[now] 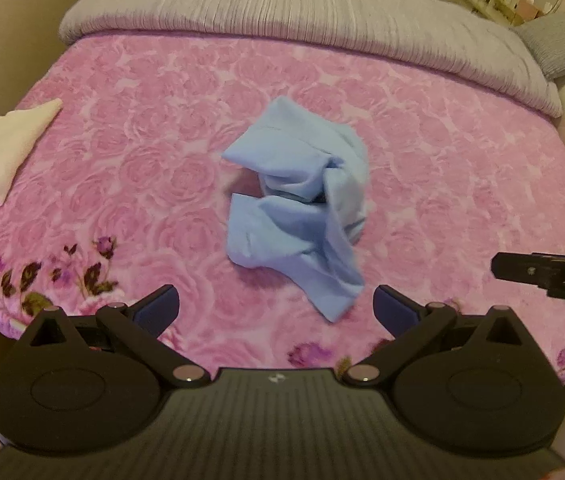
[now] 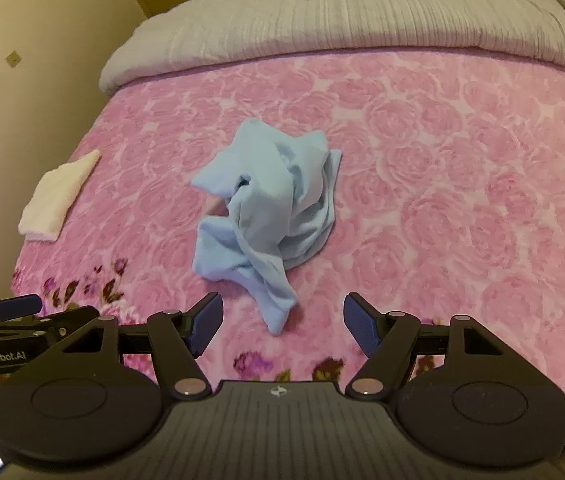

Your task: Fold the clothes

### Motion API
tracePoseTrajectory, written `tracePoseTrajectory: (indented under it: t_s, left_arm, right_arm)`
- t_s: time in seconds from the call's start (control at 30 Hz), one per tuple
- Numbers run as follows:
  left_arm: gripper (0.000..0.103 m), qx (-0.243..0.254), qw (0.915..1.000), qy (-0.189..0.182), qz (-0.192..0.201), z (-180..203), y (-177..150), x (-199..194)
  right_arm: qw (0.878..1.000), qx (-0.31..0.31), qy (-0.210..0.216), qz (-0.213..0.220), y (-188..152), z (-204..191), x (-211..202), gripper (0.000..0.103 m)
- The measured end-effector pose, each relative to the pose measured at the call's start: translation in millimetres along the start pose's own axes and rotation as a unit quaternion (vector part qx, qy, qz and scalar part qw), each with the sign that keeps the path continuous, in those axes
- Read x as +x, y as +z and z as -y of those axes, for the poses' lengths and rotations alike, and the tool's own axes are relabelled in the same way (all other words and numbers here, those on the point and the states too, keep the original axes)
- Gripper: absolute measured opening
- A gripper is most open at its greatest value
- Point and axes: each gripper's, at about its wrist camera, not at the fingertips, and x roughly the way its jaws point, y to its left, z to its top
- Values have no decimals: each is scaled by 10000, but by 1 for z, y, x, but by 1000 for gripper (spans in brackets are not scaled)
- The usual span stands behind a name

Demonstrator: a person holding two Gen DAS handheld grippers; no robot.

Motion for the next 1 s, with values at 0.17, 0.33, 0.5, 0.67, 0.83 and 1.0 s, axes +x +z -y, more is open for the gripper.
tracePoseTrajectory:
  t_s: [0.17, 0.33, 0.5, 0.67, 0.83, 1.0]
  left_arm:
    - [102, 225, 9990, -217, -323, -27, 41, 48]
    - [102, 439, 9966, -355, -594, -59, 77, 92]
    - [102, 542, 9944, -411, -810, -83, 96, 138]
    - [102, 525, 9923, -523, -989, -96, 105, 176]
    - [102, 572, 9903, -472, -1173, -96, 102, 203]
    - [102, 621, 9896, -454, -1214, -92, 106, 211]
  right_arm:
    - [9994, 188, -215, -187, 28, -19, 50, 66]
    - [9982, 256, -464, -269, 53, -44, 99, 60]
    - [9962, -265, -831, -53, 70, -67, 143, 57]
    - [9795, -1390, -1459, 9, 73, -86, 189, 55]
    - [9664, -1986, -1630, -45, 72, -89, 233, 47]
    - [9817, -1137, -1425, 553, 74, -49, 214, 1]
